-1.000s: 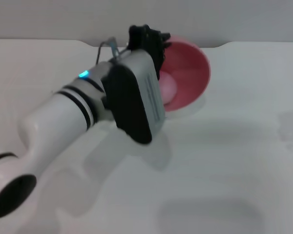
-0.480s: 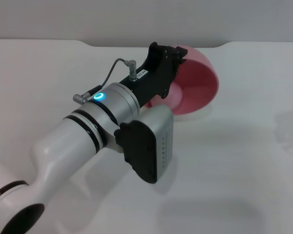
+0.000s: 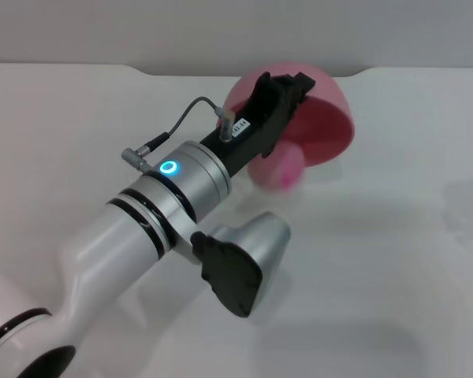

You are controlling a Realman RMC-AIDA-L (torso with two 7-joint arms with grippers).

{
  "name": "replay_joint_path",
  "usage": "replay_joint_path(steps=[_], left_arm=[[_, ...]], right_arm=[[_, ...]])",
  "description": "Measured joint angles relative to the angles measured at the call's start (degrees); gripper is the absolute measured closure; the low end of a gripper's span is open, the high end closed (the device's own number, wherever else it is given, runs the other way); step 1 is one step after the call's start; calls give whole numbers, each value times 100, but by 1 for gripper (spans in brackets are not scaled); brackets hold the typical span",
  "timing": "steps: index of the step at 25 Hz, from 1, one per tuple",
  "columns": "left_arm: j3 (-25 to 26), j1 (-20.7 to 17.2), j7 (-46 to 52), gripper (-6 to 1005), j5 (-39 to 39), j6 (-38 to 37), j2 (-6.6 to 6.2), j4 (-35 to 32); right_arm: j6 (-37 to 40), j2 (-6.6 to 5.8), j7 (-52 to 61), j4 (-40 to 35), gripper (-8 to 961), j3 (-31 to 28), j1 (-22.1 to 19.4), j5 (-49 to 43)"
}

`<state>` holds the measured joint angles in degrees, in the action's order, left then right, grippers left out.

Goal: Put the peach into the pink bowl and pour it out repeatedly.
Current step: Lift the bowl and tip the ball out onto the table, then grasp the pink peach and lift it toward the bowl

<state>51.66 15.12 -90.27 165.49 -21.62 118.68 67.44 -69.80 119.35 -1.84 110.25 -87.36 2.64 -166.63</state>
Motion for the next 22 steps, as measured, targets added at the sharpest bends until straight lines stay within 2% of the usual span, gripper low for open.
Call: replay_joint_path(steps=[5,6,7,10,11,12,14,15,16,17,19,22], left_arm=[[-31,36,-363,954,-72,-125,19,-147],[-23,39,-325,954,-211,-128,25,-137],[-4,87,-248,954,-847,-164,35,-63],[-4,87,-248,954,-847,-164,35,-63],[9,128,-232,954,-1257,-180,37,-6],[222,255,-239,954,-2890,-58,41,323],[879,275,-261,954,-4959,748,40,962],[985,268,-261,954,-5182,907,35,1034],[1450,209,-240,954,-6100,1630,14,1316],[1450,209,-240,954,-6100,1630,14,1316],[1839,88,-100,954,-6892,2179,-21,1510],[2094,-3,262,954,-7258,2453,-46,1558]], right_arm=[[1,0,0,-4,760,-1,13,0],[1,0,0,-4,760,0,18,0],[4,0,0,-8,759,7,30,0],[9,0,0,-14,759,20,36,0],[13,0,3,-17,758,38,44,0],[14,-1,12,-17,758,58,59,0],[12,-9,44,-17,758,111,93,0],[5,-14,63,-16,757,134,115,0],[-15,-19,77,-15,757,164,148,9],[-15,-19,77,-15,757,164,148,9],[-46,-19,80,-26,756,177,185,86],[-50,-19,81,-41,756,190,225,180]])
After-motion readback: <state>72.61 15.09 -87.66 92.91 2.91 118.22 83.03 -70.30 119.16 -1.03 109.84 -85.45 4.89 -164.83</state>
